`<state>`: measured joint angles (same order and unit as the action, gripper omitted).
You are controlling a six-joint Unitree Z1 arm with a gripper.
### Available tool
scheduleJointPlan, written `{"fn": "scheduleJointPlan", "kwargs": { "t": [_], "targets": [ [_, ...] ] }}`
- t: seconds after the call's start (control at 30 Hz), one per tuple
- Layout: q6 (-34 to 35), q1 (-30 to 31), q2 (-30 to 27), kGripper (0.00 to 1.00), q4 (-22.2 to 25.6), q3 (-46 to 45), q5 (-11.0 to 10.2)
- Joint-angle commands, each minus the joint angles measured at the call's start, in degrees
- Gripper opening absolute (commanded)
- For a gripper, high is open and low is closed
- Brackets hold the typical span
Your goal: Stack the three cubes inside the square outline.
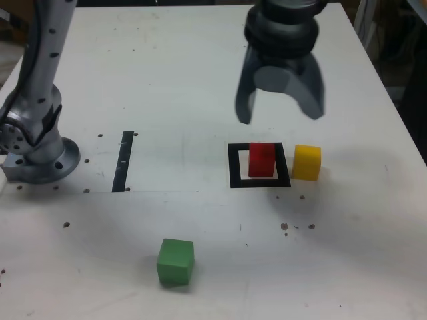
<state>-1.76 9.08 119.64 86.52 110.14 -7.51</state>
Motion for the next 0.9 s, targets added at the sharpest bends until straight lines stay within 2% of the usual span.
{"fn": "scheduleJointPlan", "kwargs": {
  "t": [0.0,0.23,0.87],
  "targets": [
    [0.0,0.3,1.8,0.99,0.4,2.2,0.4],
    [-0.4,0.5,7.3,0.99,2.0,7.6,1.6],
    [-2.6,-0.1,14.8,0.99,1.6,11.8,1.7]
  ]
}}
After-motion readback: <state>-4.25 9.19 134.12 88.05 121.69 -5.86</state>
